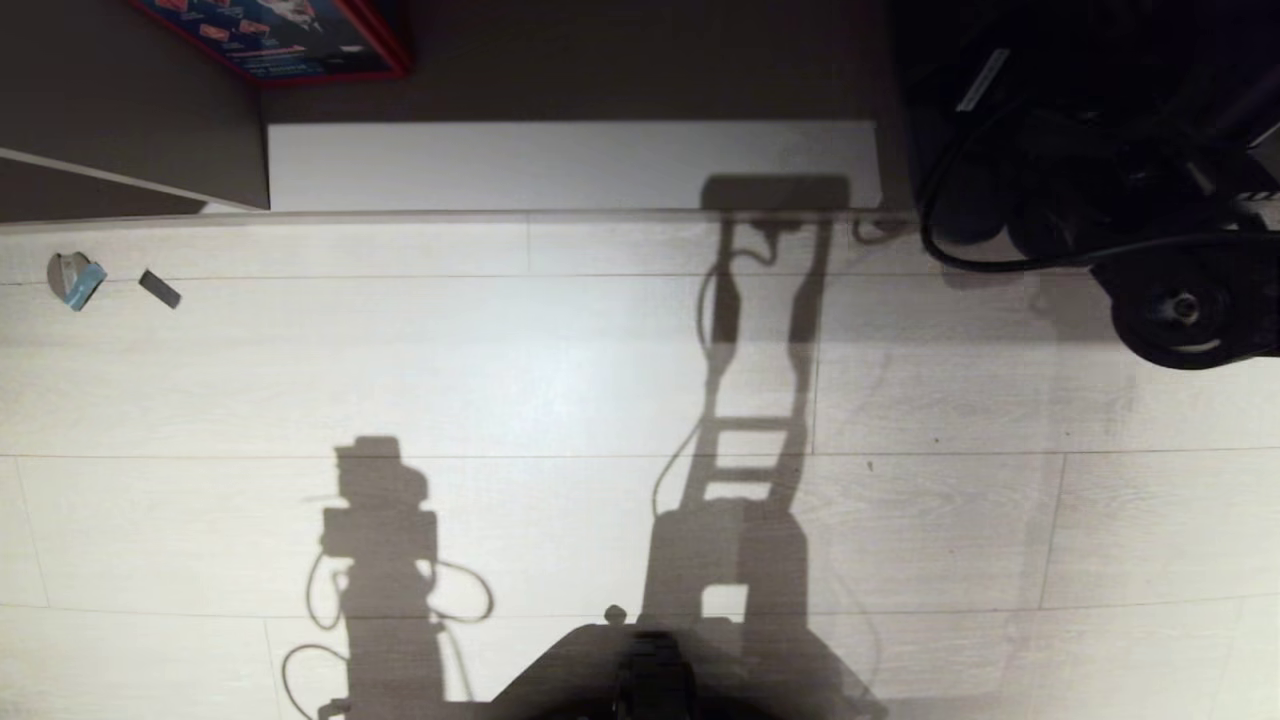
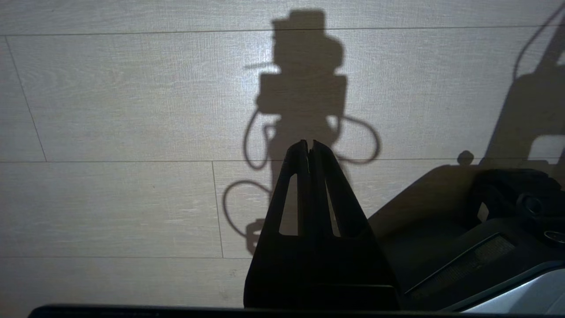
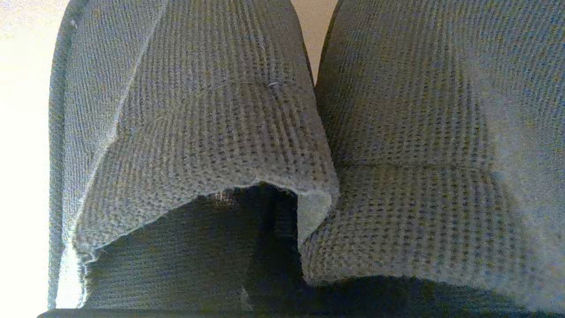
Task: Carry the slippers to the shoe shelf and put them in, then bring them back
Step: Pick up the slippers in the shoe cabinet, then place the slippers on the floor
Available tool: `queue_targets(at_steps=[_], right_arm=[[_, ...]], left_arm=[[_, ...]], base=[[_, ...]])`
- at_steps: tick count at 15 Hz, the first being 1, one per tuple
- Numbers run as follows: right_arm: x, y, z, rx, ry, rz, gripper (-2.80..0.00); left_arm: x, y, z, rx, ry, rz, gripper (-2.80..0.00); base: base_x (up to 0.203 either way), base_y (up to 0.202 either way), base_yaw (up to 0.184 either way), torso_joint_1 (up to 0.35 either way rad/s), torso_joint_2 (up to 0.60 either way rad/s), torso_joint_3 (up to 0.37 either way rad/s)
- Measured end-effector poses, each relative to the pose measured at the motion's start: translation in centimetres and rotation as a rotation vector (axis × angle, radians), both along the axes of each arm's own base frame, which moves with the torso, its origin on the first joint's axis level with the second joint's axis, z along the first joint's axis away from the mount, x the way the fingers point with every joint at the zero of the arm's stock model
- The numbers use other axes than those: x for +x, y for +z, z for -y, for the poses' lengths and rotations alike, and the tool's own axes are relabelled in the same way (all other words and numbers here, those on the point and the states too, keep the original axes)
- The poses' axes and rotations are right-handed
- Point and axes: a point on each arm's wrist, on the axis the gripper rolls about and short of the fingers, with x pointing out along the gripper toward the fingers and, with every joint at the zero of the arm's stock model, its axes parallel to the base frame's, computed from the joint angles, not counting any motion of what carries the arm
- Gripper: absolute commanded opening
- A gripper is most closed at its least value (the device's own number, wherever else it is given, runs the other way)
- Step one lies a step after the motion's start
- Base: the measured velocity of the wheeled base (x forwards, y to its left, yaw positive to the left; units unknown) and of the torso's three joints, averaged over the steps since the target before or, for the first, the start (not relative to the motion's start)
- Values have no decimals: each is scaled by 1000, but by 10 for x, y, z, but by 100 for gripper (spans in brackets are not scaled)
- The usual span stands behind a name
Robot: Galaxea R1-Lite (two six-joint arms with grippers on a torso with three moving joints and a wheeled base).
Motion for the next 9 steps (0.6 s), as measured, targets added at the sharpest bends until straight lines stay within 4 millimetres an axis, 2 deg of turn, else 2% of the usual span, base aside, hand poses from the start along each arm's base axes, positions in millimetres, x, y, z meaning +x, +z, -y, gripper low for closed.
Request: queue_targets(at_steps=[3, 9], right_arm=[[-34, -8, 8, -14, 12, -83, -280], [-103, -52, 20, -27, 67, -246, -280]], left_arm=[[0, 0, 0, 0, 0, 0, -280], [0, 0, 0, 0, 0, 0, -280]], base=[[0, 0, 0, 0, 0, 0], [0, 0, 0, 0, 0, 0]])
